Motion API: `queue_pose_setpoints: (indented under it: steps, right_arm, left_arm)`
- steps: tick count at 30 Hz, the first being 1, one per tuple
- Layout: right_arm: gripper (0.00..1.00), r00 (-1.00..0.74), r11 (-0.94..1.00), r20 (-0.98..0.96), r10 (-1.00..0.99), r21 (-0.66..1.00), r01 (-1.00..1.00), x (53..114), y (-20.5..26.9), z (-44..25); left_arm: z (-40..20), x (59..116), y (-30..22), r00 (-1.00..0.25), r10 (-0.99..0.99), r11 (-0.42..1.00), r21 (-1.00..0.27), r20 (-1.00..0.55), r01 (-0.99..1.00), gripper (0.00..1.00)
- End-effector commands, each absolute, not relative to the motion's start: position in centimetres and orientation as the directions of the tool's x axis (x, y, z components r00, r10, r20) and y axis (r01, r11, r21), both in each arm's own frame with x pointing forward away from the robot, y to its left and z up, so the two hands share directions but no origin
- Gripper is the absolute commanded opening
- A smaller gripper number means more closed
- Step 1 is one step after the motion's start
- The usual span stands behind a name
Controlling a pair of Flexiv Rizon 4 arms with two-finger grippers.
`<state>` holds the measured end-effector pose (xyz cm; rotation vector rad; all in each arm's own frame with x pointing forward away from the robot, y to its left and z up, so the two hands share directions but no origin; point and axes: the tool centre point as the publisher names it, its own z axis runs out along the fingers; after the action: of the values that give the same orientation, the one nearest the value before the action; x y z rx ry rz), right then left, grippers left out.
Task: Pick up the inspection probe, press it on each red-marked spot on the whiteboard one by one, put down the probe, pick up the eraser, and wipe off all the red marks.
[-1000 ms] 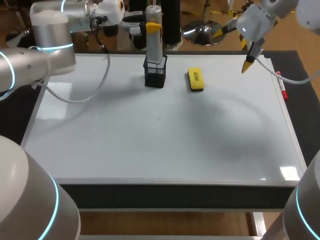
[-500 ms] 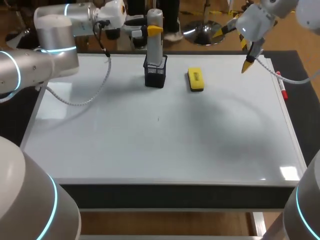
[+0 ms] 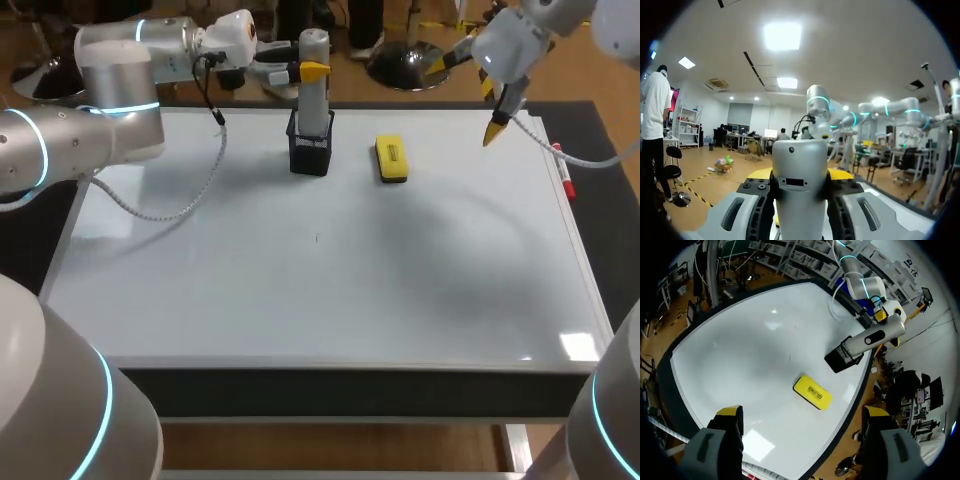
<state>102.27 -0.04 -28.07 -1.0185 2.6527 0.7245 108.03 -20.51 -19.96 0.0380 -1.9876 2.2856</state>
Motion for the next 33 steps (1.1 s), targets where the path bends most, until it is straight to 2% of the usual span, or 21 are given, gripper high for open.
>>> queue_pose_setpoints:
  steps: [1,33]
  right_arm:
    - [1.0,-0.739,0.64,-0.355,-0.573,0.368,-0.674,102.3,-0.1,-28.0]
    - [1.0,-0.739,0.64,-0.355,-0.573,0.368,-0.674,102.3,-0.1,-28.0]
  left_arm:
    - [-21.0,108.5,-20.7,-0.993,0.075,-0.152,-0.983,0.093,-0.103,0.0]
    - [-26.1,109.5,-20.4,-0.993,0.087,-0.152,-0.984,0.084,-0.096,0.0]
